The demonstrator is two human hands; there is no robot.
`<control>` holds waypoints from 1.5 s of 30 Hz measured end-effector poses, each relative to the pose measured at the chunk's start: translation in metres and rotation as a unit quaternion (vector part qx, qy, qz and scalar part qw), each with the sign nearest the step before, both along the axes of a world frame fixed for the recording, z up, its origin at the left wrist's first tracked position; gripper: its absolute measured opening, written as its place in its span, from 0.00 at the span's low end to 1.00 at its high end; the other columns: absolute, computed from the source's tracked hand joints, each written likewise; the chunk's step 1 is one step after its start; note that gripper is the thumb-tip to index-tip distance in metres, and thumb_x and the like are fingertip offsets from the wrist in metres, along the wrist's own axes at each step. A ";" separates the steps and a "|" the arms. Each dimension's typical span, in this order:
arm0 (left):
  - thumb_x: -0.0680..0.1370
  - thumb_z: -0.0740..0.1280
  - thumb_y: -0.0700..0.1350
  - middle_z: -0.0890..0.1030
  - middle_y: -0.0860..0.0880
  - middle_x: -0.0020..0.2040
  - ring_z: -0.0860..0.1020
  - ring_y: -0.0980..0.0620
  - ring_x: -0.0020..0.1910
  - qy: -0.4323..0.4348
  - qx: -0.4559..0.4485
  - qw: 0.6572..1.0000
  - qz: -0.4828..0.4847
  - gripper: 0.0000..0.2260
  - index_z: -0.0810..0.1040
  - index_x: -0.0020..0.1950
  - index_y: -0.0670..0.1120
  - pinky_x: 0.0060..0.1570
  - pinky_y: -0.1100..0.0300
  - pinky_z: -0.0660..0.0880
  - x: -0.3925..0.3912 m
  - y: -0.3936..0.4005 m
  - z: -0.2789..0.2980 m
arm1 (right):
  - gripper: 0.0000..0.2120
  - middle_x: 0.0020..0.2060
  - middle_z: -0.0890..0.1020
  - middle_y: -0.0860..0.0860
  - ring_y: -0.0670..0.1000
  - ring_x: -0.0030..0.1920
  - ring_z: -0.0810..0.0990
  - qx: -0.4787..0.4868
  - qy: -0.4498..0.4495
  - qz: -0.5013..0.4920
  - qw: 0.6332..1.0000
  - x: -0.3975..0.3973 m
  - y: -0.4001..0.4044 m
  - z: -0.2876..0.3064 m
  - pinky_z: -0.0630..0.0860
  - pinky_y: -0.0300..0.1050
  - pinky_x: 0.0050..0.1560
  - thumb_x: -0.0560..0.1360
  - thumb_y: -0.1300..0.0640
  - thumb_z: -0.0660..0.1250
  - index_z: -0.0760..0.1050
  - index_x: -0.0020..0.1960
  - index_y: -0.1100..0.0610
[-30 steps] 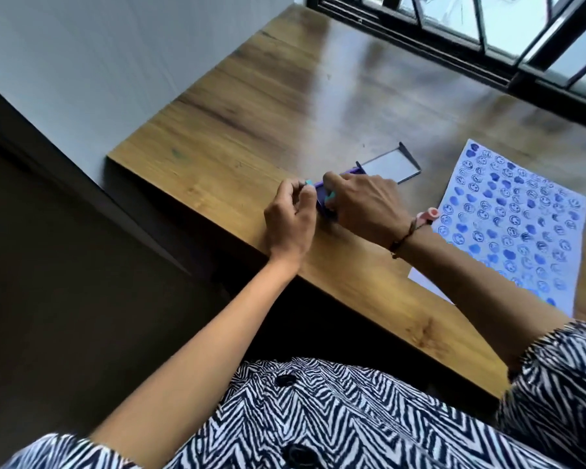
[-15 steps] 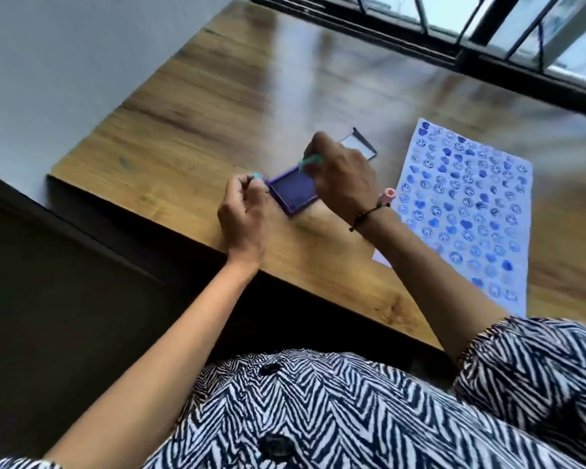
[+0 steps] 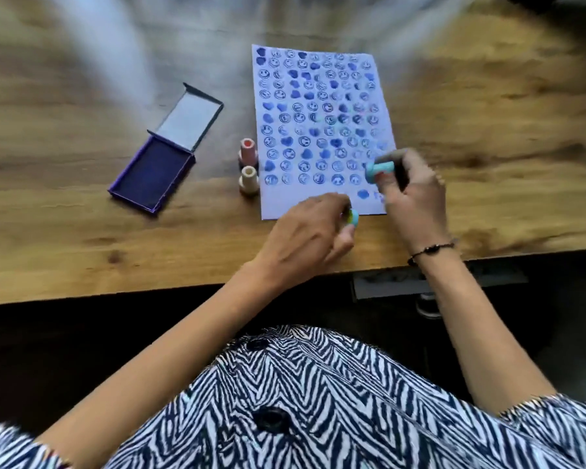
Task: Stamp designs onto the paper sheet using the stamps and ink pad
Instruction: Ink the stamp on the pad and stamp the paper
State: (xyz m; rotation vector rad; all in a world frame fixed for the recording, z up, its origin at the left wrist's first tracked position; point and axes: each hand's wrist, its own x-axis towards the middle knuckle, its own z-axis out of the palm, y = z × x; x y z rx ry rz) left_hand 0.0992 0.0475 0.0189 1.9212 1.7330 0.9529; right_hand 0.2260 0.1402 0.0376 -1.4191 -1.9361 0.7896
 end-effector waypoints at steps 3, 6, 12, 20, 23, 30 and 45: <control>0.75 0.58 0.47 0.79 0.36 0.45 0.76 0.40 0.46 0.031 0.007 0.999 0.009 0.15 0.72 0.51 0.36 0.45 0.56 0.64 0.002 0.007 -0.007 | 0.07 0.45 0.83 0.60 0.59 0.46 0.80 0.043 -0.070 0.041 0.996 -0.004 -0.002 -0.008 0.68 0.43 0.44 0.71 0.65 0.65 0.76 0.49 0.63; 0.73 0.56 0.48 0.79 0.37 0.43 0.77 0.40 0.44 0.031 0.012 0.999 0.007 0.16 0.72 0.50 0.36 0.42 0.56 0.64 0.000 0.007 -0.008 | 0.08 0.45 0.82 0.62 0.61 0.47 0.79 0.061 -0.124 0.060 0.989 -0.011 -0.001 -0.014 0.67 0.47 0.45 0.72 0.64 0.66 0.75 0.50 0.64; 0.73 0.54 0.50 0.79 0.37 0.43 0.77 0.40 0.43 0.012 0.009 1.000 0.011 0.18 0.71 0.52 0.37 0.41 0.55 0.64 -0.004 0.009 -0.011 | 0.08 0.45 0.81 0.64 0.64 0.46 0.78 0.088 -0.183 0.091 0.975 -0.017 0.000 -0.017 0.76 0.56 0.46 0.71 0.64 0.64 0.73 0.49 0.64; 0.74 0.54 0.48 0.79 0.37 0.39 0.77 0.39 0.38 -0.003 0.020 1.000 0.009 0.17 0.71 0.50 0.35 0.38 0.55 0.63 -0.007 0.009 -0.011 | 0.07 0.43 0.79 0.65 0.64 0.45 0.76 0.134 -0.291 0.124 0.939 -0.026 -0.002 -0.020 0.68 0.52 0.37 0.72 0.64 0.63 0.71 0.49 0.65; 0.74 0.53 0.50 0.80 0.37 0.39 0.78 0.39 0.38 -0.018 0.012 1.000 0.022 0.19 0.71 0.51 0.35 0.39 0.54 0.65 -0.008 0.010 -0.011 | 0.06 0.42 0.78 0.63 0.63 0.43 0.76 0.150 -0.312 0.139 0.928 -0.025 -0.002 -0.018 0.67 0.50 0.36 0.73 0.64 0.63 0.71 0.49 0.63; 0.74 0.52 0.51 0.80 0.38 0.39 0.78 0.39 0.38 -0.025 0.002 0.999 0.031 0.19 0.71 0.51 0.37 0.40 0.48 0.71 -0.008 0.011 -0.011 | 0.05 0.39 0.79 0.57 0.61 0.38 0.77 0.136 -0.323 0.153 0.924 -0.022 0.001 -0.012 0.66 0.48 0.38 0.72 0.65 0.63 0.71 0.46 0.58; 0.73 0.50 0.53 0.81 0.38 0.41 0.78 0.39 0.40 -0.023 0.013 0.999 0.035 0.21 0.70 0.52 0.37 0.40 0.50 0.71 -0.005 0.008 -0.010 | 0.04 0.37 0.77 0.52 0.57 0.33 0.72 0.138 -0.324 0.119 0.928 -0.022 0.000 -0.017 0.60 0.48 0.44 0.73 0.63 0.61 0.69 0.46 0.55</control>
